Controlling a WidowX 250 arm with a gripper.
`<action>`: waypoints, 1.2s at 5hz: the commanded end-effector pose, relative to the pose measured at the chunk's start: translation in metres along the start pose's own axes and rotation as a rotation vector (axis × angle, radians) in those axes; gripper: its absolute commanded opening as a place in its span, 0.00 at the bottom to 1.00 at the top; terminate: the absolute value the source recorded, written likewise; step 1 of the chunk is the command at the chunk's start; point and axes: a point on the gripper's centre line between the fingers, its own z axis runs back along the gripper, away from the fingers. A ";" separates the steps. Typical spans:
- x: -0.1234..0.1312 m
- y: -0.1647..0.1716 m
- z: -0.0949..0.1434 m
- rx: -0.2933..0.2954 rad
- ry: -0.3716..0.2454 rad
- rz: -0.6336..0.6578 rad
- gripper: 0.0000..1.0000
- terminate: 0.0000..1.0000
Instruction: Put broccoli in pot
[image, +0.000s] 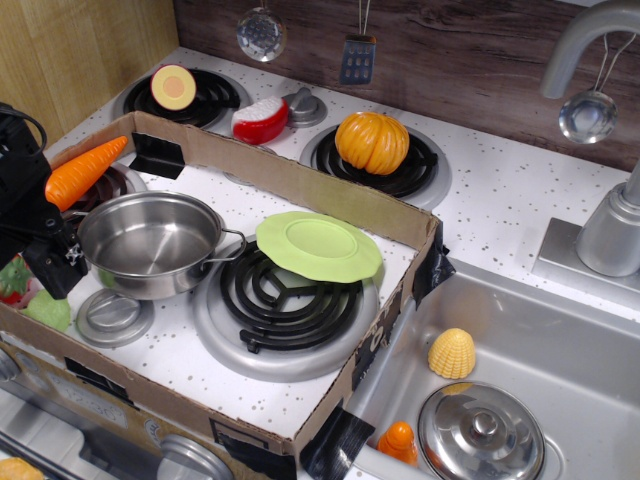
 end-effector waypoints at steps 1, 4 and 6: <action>0.004 0.001 -0.010 0.013 -0.033 0.069 1.00 0.00; 0.006 -0.002 -0.033 0.001 -0.048 0.108 1.00 0.00; 0.000 -0.005 -0.049 -0.013 -0.060 0.108 1.00 0.00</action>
